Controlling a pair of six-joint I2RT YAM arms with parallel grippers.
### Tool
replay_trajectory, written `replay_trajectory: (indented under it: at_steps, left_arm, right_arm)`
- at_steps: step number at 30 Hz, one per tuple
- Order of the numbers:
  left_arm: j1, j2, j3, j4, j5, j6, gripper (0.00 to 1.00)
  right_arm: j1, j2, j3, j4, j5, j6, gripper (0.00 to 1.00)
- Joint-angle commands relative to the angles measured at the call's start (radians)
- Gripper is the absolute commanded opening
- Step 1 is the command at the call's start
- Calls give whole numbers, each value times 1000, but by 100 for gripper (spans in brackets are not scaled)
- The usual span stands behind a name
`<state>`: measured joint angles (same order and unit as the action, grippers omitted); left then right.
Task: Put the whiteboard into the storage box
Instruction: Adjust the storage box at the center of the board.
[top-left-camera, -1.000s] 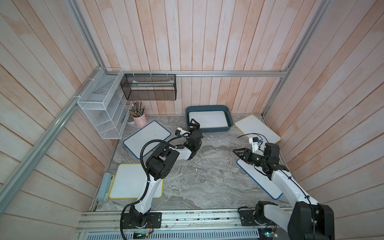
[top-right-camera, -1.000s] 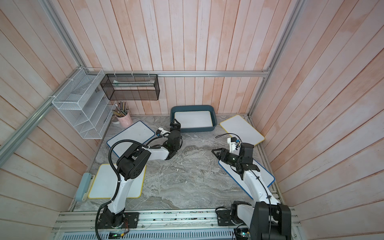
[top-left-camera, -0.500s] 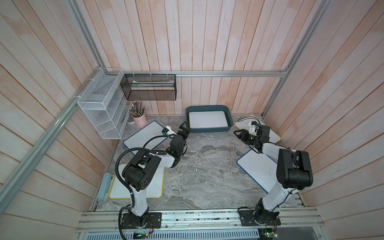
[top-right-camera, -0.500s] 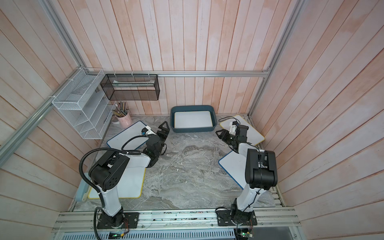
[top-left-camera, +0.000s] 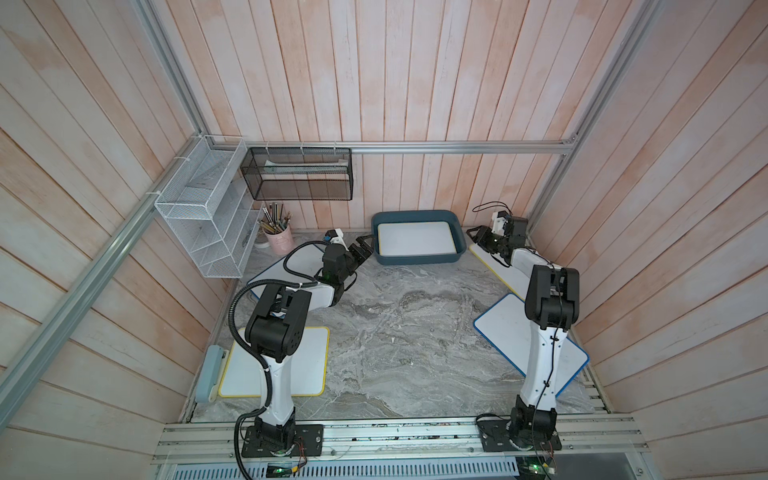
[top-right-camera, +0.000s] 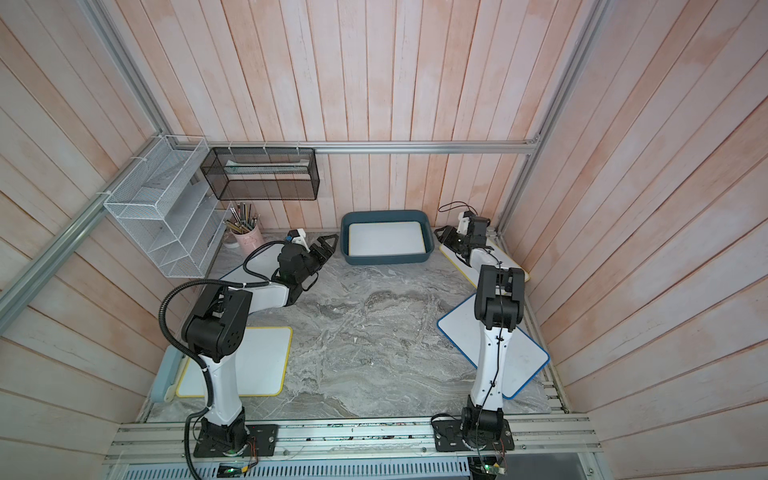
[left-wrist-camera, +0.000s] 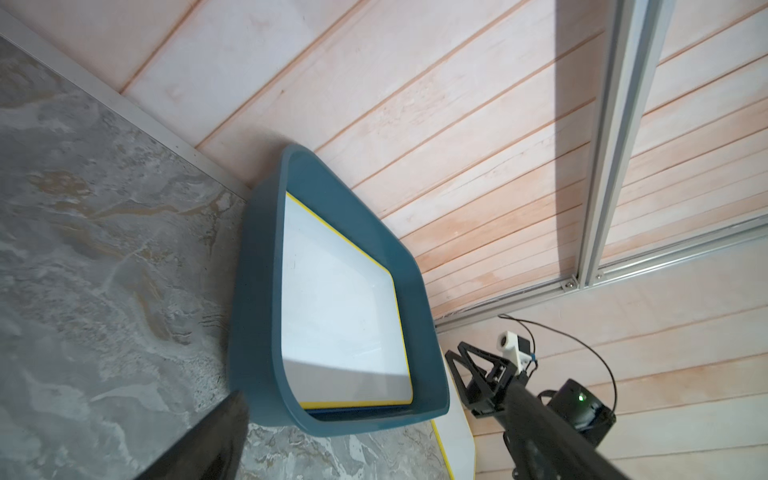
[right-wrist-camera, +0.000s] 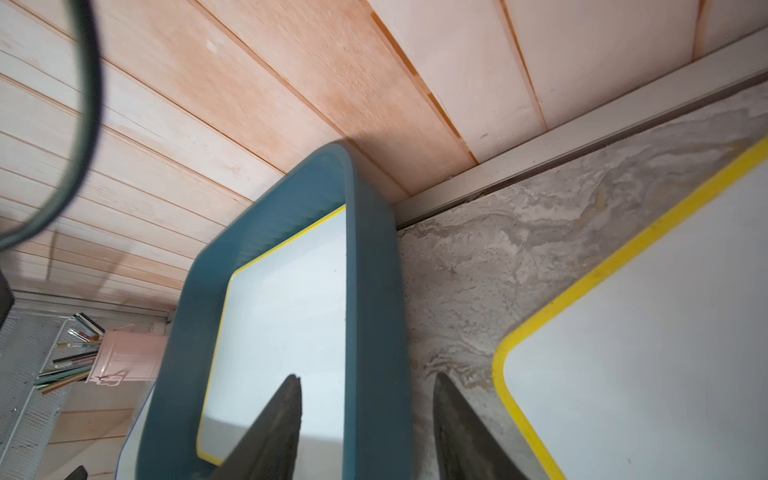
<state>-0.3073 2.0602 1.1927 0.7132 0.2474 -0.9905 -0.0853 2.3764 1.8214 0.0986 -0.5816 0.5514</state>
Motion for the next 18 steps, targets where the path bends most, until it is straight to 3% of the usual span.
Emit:
replay_trajectory:
  at_steps: [1,7,15,18]
  left_arm:
    - [8,63,54,-82,116,50,97]
    - [35,66,18,-41,104,25,97]
    - [66,49,-47,-4,101,19,97]
    - [75,37,-71,13,105,12,97]
  right_arm:
    - [8,74,94,-119,-36,-32,49]
    - [76,76,88,-107,-43,-66,43]
    - [124,-61,-170,107,-29,31,30]
    - [133,-86,-212,123,-15,26,29]
